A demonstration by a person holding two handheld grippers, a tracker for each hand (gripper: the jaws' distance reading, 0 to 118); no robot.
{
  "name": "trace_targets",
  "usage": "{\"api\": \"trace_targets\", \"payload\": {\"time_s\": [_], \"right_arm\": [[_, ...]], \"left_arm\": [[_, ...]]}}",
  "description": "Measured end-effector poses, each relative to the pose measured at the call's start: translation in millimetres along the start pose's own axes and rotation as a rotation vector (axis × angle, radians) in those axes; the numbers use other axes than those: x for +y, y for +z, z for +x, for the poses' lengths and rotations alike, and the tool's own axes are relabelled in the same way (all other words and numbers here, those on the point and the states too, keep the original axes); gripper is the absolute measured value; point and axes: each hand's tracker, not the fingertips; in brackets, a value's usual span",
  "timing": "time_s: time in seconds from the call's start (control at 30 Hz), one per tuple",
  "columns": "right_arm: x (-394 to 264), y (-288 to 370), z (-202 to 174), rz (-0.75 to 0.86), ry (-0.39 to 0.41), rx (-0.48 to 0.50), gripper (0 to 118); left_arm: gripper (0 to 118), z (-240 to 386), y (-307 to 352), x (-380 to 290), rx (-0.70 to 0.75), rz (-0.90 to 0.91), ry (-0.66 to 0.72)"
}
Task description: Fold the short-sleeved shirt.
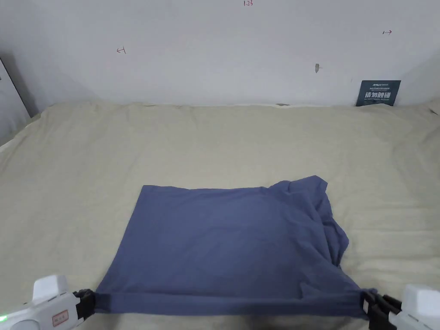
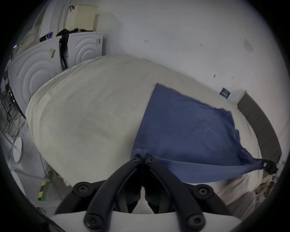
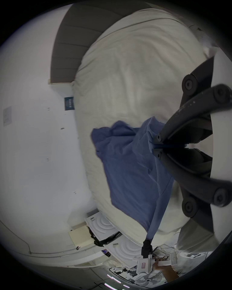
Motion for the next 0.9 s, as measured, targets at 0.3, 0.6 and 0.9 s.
{"api": "trace_targets", "payload": {"time_s": [0.3,0.6,0.9], "right_arm": [[-63,-46,6,-0.229,-0.070,-0.107,5],[-8,-10,-17,-0.072,-0.031,-0.107,109],[86,68,-82,0.405,0.071,-0.082,109]], "left_arm": [[3,0,-37,-37,0.083,-0.180,-0.016],[118,16,2,-13,0.031,-0.048,0.047],[116,99,82,64,-0.100,0.414,-0.105]]}}
